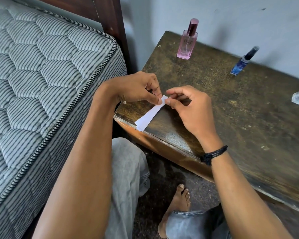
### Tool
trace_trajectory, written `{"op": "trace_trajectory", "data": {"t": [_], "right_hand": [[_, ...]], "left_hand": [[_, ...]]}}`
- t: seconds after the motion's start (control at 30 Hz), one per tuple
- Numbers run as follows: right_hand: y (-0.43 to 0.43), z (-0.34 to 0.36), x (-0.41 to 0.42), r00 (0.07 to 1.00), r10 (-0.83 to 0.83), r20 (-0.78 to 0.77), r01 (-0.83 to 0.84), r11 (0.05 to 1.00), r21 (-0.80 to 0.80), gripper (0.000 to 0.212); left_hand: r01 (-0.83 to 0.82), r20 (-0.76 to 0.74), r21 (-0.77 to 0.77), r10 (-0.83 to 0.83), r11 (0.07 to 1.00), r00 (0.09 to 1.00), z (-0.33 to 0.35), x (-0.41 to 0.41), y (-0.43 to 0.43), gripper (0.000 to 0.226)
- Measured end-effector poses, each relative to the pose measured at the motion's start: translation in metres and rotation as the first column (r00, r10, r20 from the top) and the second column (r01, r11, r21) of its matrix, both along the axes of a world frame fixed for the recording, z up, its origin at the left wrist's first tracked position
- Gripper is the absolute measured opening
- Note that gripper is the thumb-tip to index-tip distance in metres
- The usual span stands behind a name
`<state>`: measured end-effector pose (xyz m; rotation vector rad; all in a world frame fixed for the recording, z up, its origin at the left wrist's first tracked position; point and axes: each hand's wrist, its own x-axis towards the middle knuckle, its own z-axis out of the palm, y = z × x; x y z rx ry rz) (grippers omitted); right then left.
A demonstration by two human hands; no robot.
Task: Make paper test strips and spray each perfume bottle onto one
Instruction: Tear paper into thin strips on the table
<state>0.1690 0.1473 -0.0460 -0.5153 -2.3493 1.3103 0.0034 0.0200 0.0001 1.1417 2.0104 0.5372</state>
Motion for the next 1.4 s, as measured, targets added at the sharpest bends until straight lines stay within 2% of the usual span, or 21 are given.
{"op": "trace_trajectory", "data": {"t": [0.27, 0.5, 0.7, 0.8, 0.93, 1.03, 1.1, 1.2, 1.4], "right_hand": [[0.000, 0.001, -0.001, 1.000, 0.000, -0.004, -0.001, 1.000, -0.021, 0.013], [0.000, 0.002, -0.002, 0.999, -0.041, -0.003, 0.041, 0.997, -0.069, 0.023], [0.000, 0.002, -0.001, 0.999, -0.037, 0.002, 0.037, 0.998, -0.041, 0.011], [-0.002, 0.003, 0.000, 0.999, -0.045, -0.024, 0.046, 0.999, 0.028, 0.014], [-0.013, 0.009, 0.007, 0.994, -0.015, -0.108, 0.043, 0.963, 0.267, 0.007], [-0.030, 0.011, 0.015, 0.994, 0.098, -0.044, -0.071, 0.907, 0.416, 0.011], [-0.043, 0.006, 0.017, 0.986, 0.168, 0.019, -0.158, 0.878, 0.451, 0.021], [-0.054, -0.002, 0.016, 0.981, 0.189, 0.045, -0.187, 0.858, 0.478, 0.032], [-0.054, -0.003, 0.015, 0.976, 0.177, 0.129, -0.216, 0.876, 0.432, 0.035]], "left_hand": [[-0.025, 0.035, 0.025, 0.024, 0.999, 0.999, 0.001, 0.002, 0.001, 0.017], [-0.045, 0.028, 0.003, 0.045, 0.999, 0.999, 0.001, 0.002, 0.003, 0.013], [-0.033, 0.002, -0.019, 0.034, 0.999, 0.999, 0.004, 0.003, 0.005, 0.019], [-0.039, -0.003, -0.006, 0.039, 0.999, 0.999, 0.005, 0.006, 0.005, 0.016], [-0.035, -0.016, 0.002, 0.035, 0.999, 0.999, 0.004, 0.006, 0.006, 0.015], [-0.019, -0.051, 0.013, 0.019, 1.000, 0.999, 0.002, 0.005, 0.008, 0.011], [0.003, -0.076, 0.023, -0.001, 1.000, 0.997, 0.001, 0.004, 0.008, 0.010], [0.019, -0.100, 0.037, -0.015, 0.999, 0.995, -0.001, 0.002, 0.008, 0.010], [0.009, -0.118, 0.049, -0.004, 0.999, 0.993, -0.004, 0.000, 0.008, 0.012]]}}
